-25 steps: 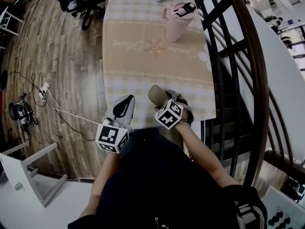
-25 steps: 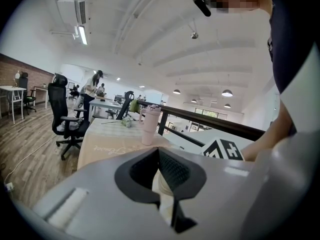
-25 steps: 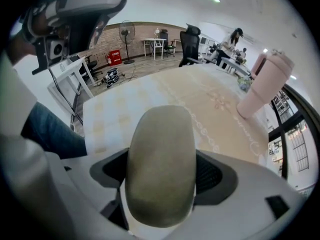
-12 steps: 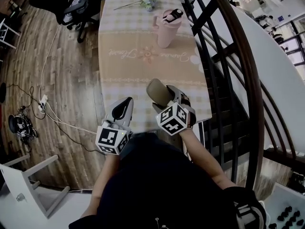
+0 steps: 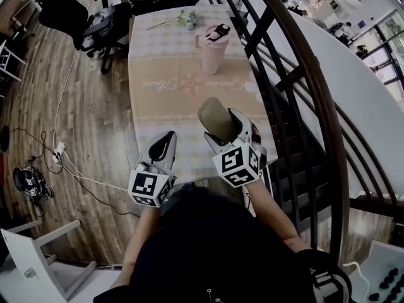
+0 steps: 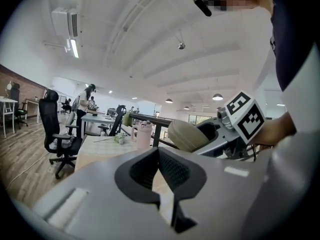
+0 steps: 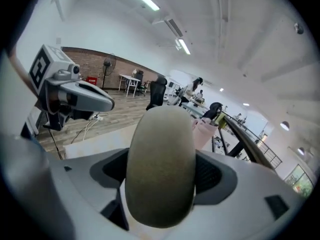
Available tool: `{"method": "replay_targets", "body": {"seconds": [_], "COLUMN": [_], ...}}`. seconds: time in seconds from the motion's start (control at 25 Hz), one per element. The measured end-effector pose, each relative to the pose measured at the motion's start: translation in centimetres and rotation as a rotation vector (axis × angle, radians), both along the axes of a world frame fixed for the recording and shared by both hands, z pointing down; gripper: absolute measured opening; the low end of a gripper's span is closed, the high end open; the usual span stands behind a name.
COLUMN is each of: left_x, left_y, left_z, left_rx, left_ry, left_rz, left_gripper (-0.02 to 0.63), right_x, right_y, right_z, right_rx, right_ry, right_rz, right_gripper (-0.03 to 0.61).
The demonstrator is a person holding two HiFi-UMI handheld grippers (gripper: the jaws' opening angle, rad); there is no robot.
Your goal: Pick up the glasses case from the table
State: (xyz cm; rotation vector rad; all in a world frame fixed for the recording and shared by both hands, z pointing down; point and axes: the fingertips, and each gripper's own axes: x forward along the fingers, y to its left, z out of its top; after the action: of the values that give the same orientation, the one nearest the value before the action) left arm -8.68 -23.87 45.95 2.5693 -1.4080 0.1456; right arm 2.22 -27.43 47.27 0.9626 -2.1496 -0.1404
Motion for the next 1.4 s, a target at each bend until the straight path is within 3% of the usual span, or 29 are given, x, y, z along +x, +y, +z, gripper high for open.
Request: {"method": "replay_targets", "body": {"seconds": [0.56, 0.88, 1.16, 1.4], "left_x": [0.0, -0.3, -0.5, -0.1], "left_y": [0.7, 0.0, -0.1, 0.1], "left_z": [-8.3, -12.5, -14.0, -15.2], "left_rx": [0.202, 0.247, 0.268, 0.302], "left_ry": [-0.041, -0.035, -0.048, -0.061], "left_rz": [-0.021, -0.101, -0.136, -0.135], "left_gripper": [0.011, 0.011, 0.011, 0.011], "right_x": [0.7, 3.5, 5.3, 5.3], "right_y": [0.9, 0.1, 0.6, 1.6], "right_z": [-10.4, -13.9, -16.7, -18.3], "right_rx": [0.337, 0.388, 0.509, 0.581], "right_ry": [-0.204, -0.478, -0.578, -0.605], "right_rz": [0.08, 0.205, 0.272, 0.275], "right_gripper": [0.376, 0.376, 0.375, 0.376]}}
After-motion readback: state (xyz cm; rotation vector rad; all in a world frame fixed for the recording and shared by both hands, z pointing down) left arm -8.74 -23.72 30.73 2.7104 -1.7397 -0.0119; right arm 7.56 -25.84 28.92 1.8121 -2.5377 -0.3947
